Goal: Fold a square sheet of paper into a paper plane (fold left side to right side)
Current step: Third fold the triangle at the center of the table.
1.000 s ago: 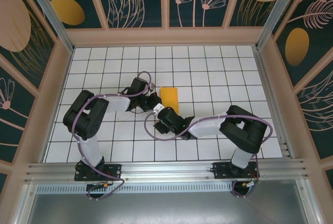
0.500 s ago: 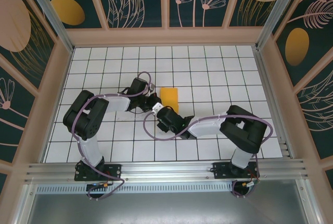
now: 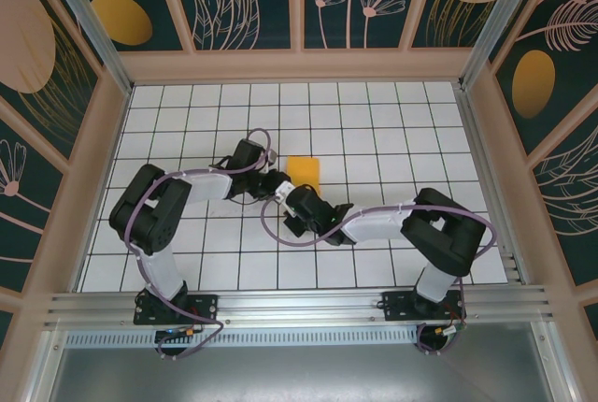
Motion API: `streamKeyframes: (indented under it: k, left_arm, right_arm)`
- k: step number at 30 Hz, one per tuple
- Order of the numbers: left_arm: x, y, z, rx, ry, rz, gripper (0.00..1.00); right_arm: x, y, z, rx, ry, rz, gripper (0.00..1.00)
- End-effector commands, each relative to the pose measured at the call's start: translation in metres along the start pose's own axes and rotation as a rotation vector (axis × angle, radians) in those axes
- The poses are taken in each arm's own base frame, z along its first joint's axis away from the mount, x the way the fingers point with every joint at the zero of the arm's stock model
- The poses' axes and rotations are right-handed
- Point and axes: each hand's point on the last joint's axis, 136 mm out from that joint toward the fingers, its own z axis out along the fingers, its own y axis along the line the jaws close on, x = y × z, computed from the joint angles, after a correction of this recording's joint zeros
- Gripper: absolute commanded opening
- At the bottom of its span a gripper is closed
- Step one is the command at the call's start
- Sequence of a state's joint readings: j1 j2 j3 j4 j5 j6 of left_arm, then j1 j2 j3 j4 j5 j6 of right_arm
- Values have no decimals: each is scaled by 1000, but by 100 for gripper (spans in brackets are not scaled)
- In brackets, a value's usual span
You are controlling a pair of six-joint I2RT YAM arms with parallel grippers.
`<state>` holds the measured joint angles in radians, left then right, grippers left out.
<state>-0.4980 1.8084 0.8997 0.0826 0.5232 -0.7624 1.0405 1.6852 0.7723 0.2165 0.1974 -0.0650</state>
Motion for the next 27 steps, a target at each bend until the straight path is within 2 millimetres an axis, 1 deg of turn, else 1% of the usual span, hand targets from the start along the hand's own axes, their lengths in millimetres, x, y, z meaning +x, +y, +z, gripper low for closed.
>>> streamKeyframes:
  k: [1,4,7,8,10,11,14,16,20,23,25,27]
  left_arm:
    - [-14,-9,-21,-8,-39,44,39]
    - [-19,-8,-31,-41,-47,70,44]
    - [-18,1,-34,-86,-34,76,46]
    - [-27,-8,-38,-78,-53,93,46]
    - [-34,-17,-40,-59,-63,117,43]
    - [-37,-24,-38,-34,-59,124,40]
    - [-44,-36,-24,28,-33,132,33]
    - [-49,-41,-14,40,-16,144,33]
    - [-54,-44,12,54,28,157,32]
    - [-55,-42,30,48,59,165,31]
    - [-52,-38,42,41,82,164,31]
    - [-51,-29,53,17,97,157,31]
  right_arm:
    - [-2,5,-9,-59,0,38,0]
    - [2,5,-8,-76,9,55,0]
    - [1,5,-8,-84,6,70,0]
    - [1,5,-7,-87,7,77,0]
    - [2,5,-7,-91,6,84,0]
    - [1,6,-7,-94,5,87,0]
    - [1,5,-6,-91,6,91,0]
    - [2,4,-5,-87,8,95,0]
    - [3,1,-4,-84,13,109,0]
    - [4,0,-3,-85,16,118,0]
    - [4,0,-3,-84,18,122,0]
    - [4,0,-3,-89,20,127,0]
